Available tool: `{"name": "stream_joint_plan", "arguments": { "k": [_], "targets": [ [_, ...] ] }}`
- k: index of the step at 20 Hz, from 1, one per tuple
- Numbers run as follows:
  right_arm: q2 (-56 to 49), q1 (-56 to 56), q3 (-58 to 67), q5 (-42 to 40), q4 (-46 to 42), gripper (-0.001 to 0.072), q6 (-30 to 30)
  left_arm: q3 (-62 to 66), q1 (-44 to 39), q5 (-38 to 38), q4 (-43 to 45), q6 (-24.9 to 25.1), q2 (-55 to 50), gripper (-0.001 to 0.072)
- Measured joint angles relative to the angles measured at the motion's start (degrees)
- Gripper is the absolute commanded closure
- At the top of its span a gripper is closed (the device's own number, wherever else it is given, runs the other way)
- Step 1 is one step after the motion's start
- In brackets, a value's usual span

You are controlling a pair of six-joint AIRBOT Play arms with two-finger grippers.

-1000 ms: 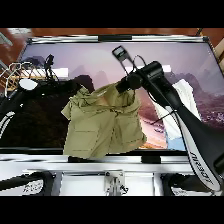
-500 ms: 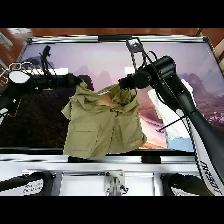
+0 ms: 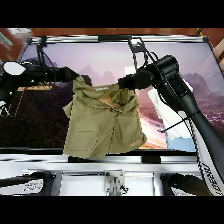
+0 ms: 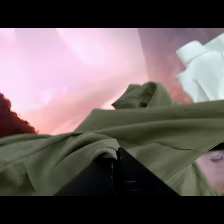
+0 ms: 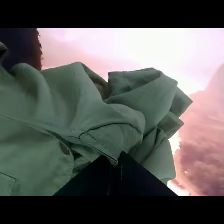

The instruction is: Fold the shirts.

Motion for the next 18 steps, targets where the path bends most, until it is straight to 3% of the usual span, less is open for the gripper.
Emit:
{"name": "stream_joint_plan", "arguments": {
  "k": [2,6,9,11,14,16,18],
  "targets": [
    [-0.4,0.0,0.0,0.9,0.3,0.0636,1.0,0.2,-0.2,-3.7,0.8,-1.0,-1.4,0.0068],
    [-1.4,0.0,0.0,1.9,1.3,0.0636,2.8,3.7,1.5,-9.9,3.3,-2.6,-1.8,0.0054],
    [-1.7,0.0,0.0,1.9,2.8,0.0636,3.3,10.4,5.4,-15.7,13.3,-5.7,-1.4,0.0061],
    [-1.8,0.0,0.0,1.8,3.4,0.0636,3.4,14.3,8.7,-19.7,24.1,-8.7,-1.2,0.0204],
    [-1.8,0.0,0.0,1.3,3.9,0.0636,3.4,15.3,15.3,-26.6,37.7,-11.5,-1.1,0.0203],
    [-1.8,0.0,0.0,0.2,4.4,0.0635,3.4,13.6,21.0,-29.0,41.3,-12.4,-0.9,0.0197],
    [-1.8,0.0,0.0,-1.4,4.8,0.0636,3.1,12.3,26.3,-29.0,41.9,-12.4,-0.6,0.0120]
  ]
}}
